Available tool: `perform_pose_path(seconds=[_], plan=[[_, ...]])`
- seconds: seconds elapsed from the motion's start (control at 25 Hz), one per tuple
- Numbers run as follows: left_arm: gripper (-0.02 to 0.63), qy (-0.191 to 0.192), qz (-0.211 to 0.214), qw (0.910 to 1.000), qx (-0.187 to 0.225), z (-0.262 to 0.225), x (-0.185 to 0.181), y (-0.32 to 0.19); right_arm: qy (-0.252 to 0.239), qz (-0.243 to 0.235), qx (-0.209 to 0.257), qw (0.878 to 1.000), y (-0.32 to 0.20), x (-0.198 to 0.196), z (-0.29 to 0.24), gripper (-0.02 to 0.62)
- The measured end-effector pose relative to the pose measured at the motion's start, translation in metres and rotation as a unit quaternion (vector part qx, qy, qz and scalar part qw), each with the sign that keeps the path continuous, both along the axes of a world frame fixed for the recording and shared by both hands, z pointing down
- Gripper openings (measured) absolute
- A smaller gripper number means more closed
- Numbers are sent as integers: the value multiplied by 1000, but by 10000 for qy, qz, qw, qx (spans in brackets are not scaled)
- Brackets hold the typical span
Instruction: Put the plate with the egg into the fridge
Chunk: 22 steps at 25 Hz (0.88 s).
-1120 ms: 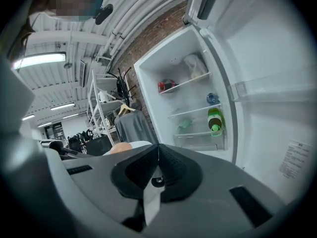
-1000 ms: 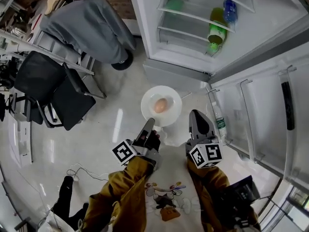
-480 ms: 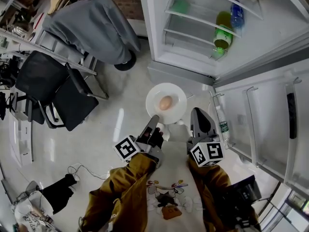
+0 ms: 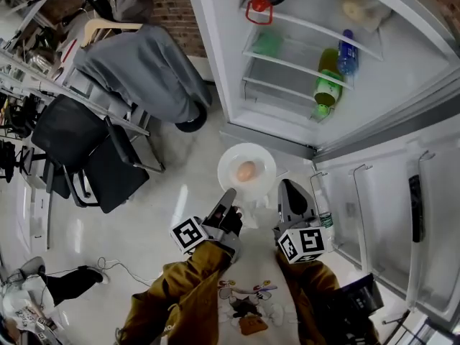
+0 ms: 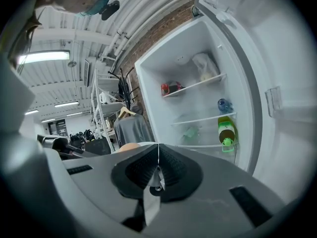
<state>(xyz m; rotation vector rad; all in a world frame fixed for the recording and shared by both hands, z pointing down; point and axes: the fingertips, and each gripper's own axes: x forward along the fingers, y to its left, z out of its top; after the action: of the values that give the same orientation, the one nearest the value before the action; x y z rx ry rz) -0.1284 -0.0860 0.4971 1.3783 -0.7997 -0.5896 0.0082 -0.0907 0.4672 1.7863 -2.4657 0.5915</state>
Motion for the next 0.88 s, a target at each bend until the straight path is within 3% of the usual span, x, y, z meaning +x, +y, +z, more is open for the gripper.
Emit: perform_pose_path(seconds=[0.24, 0.52, 0.88], plan=[[21, 174, 11, 9998, -68, 3, 21, -13, 130, -10, -109, 9999, -10, 17, 3, 6], [21, 79, -67, 9999, 3, 3, 25, -39, 185, -76, -16, 9998, -16, 22, -2, 8], [21, 71, 36, 9998, 201, -11, 39, -67, 648, -295, -11, 9975, -32, 24, -7, 8]])
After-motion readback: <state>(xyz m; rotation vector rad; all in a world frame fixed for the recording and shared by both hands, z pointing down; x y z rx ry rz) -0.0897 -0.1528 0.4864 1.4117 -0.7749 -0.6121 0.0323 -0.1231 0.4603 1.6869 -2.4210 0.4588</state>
